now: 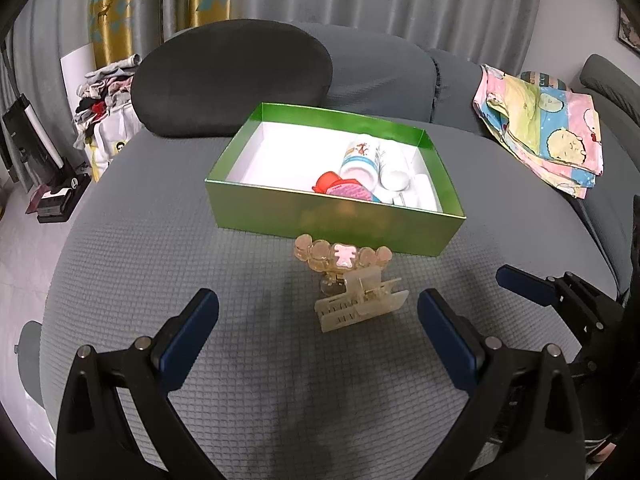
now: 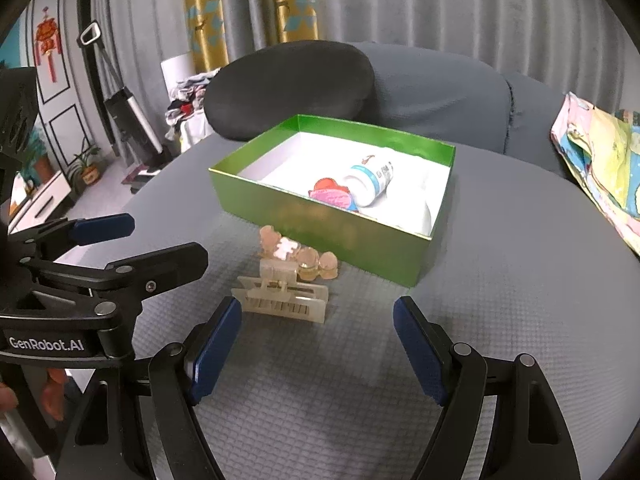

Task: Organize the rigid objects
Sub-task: 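Move the left gripper to the clear plastic hair clip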

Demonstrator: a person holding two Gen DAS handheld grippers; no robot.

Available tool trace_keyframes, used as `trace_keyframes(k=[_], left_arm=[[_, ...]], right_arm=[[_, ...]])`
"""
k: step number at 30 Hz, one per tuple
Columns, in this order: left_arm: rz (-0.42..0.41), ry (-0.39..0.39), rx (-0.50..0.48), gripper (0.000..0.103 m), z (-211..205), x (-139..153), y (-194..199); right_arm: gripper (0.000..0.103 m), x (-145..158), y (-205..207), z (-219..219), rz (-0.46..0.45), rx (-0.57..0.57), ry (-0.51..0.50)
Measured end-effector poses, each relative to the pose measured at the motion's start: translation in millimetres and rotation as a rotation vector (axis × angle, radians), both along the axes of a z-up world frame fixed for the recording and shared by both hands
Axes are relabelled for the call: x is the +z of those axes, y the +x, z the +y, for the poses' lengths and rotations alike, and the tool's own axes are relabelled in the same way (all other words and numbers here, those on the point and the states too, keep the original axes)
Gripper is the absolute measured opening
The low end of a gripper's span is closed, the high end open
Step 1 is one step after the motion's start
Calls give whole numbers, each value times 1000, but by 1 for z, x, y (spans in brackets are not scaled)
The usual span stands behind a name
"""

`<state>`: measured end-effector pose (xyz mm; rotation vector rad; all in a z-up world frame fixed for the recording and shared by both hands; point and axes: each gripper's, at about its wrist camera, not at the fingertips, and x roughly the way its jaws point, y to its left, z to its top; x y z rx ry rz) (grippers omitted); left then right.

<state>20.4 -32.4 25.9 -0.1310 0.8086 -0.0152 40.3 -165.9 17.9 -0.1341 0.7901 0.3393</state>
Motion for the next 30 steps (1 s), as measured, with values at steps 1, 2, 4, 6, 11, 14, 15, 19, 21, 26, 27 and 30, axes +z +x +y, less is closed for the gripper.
trace_keyframes(k=[1, 2, 4, 6, 11, 14, 15, 19, 21, 26, 27, 30], left_arm=[[4, -3, -1, 100, 0, -2, 1], [8, -6, -3, 100, 1, -3, 1], [16, -12, -4, 100, 1, -7, 3], [27, -17, -8, 100, 2, -11, 6], [55, -32, -9, 100, 3, -21, 14], [70, -40, -10, 100, 4, -26, 19], [74, -43, -11, 100, 5, -28, 19], [87, -52, -15, 100, 6, -34, 25], [95, -59, -18, 100, 6, -37, 28], [113, -78, -28, 100, 7, -43, 36], [115, -82, -29, 100, 6, -44, 38], [121, -98, -35, 100, 7, -46, 42]], right_arm=[[80, -2, 1, 0, 4, 1, -1], [80, -5, 2, 0, 10, 3, -1], [80, -8, 3, 1, 20, 7, -3], [80, -14, 6, 3, 32, 11, -6], [80, -26, 11, 5, 64, 23, -7], [80, -33, 15, 6, 82, 30, -7], [80, -35, 16, 7, 86, 32, -7], [80, -41, 21, 7, 102, 39, 1], [80, -45, 24, 8, 113, 43, 8], [80, -52, 31, 7, 129, 51, 18], [80, -53, 32, 8, 131, 54, 20], [80, -56, 36, 9, 137, 62, 23]])
